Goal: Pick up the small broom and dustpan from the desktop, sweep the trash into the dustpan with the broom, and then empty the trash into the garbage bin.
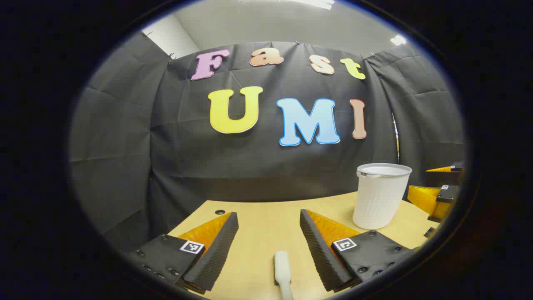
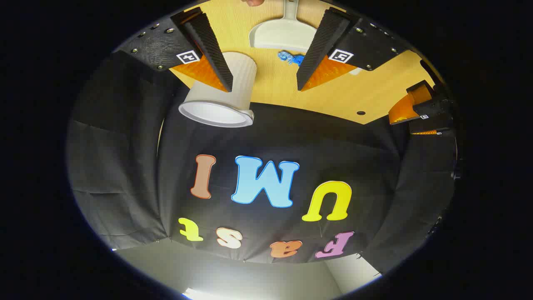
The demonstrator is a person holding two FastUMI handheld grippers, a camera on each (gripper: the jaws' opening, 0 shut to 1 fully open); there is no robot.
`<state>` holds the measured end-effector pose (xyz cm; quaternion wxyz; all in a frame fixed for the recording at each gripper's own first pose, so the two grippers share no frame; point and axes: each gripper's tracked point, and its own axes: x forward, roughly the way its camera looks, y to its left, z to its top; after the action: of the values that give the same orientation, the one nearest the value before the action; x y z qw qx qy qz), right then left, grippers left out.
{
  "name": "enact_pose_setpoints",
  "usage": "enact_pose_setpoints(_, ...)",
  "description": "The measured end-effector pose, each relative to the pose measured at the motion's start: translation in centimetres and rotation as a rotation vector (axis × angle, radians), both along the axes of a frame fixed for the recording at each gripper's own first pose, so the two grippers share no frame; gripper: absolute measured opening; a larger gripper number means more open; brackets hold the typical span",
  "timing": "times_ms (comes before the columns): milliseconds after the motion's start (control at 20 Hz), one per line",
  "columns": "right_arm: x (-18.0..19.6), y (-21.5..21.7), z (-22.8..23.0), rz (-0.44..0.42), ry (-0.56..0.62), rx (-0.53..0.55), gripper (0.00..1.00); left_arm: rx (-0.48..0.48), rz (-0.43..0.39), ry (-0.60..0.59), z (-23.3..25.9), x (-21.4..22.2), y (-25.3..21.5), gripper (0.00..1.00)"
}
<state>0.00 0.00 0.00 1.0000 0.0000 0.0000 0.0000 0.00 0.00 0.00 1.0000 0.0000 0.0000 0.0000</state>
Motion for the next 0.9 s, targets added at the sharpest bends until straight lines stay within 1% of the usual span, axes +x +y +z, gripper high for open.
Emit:
enact_pose_setpoints(50, -0.1, -0.1, -0.1, 0.004, 0.007, 0.003, 0.96, 0.003, 0.0, 0.003, -0.1, 0.0, 0.0, 0.99)
enact_pose_setpoints(100, -0.1, -0.1, -0.3, 0.008, 0.012, 0.004, 0.96, 0.003, 0.0, 0.003, 0.0, 0.0, 0.0, 0.96)
enact_pose_setpoints(150, -0.1, -0.2, -0.4, 0.01, 0.016, 0.005, 0.96, 0.002, 0.0, 0.002, 0.0, 0.0, 0.0, 0.97)
enact_pose_setpoints(200, -0.1, -0.3, -0.6, 0.011, 0.02, 0.004, 0.96, 0.0, 0.003, 0.005, -0.1, 0.1, 0.0, 1.0)
enact_pose_setpoints(250, -0.2, -0.4, -0.8, 0.012, 0.025, 0.002, 0.96, -0.003, 0.006, 0.01, -0.2, 0.0, 0.1, 1.0)
enact_pose_setpoints(300, -0.5, -0.5, -1.2, 0.011, 0.03, 0.001, 0.96, -0.006, 0.006, 0.016, -0.2, 0.0, 0.0, 0.97)
enact_pose_setpoints(350, -0.7, -0.6, -1.3, 0.012, 0.034, 0.001, 0.96, -0.009, 0.007, 0.018, -0.2, 0.0, 0.1, 0.97)
enact_pose_setpoints(400, -0.8, -0.6, -1.5, 0.013, 0.039, 0.003, 0.96, -0.01, 0.006, 0.02, -0.2, 0.0, 0.1, 1.0)
enact_pose_setpoints(450, -0.8, -0.7, -1.6, 0.014, 0.044, 0.006, 0.96, -0.008, 0.004, 0.022, -0.2, 0.0, 0.1, 1.0)
enact_pose_setpoints(550, -0.8, -0.6, -1.8, 0.02, 0.052, 0.013, 0.96, 0.003, -0.001, 0.028, -0.3, 0.0, 0.0, 0.94)
enact_pose_setpoints(600, -0.7, -0.6, -1.9, 0.022, 0.058, 0.015, 0.96, 0.006, -0.002, 0.032, -0.4, 0.0, 0.0, 1.0)
enact_pose_setpoints(850, -0.2, -0.6, -2.0, 0.036, 0.096, 0.028, 0.96, 0.015, -0.011, 0.052, -0.4, 0.1, -0.1, 1.0)
enact_pose_setpoints(900, -0.1, -0.5, -2.2, 0.036, 0.1, 0.031, 0.94, 0.019, -0.02, 0.049, -0.4, 0.1, -0.2, 1.0)
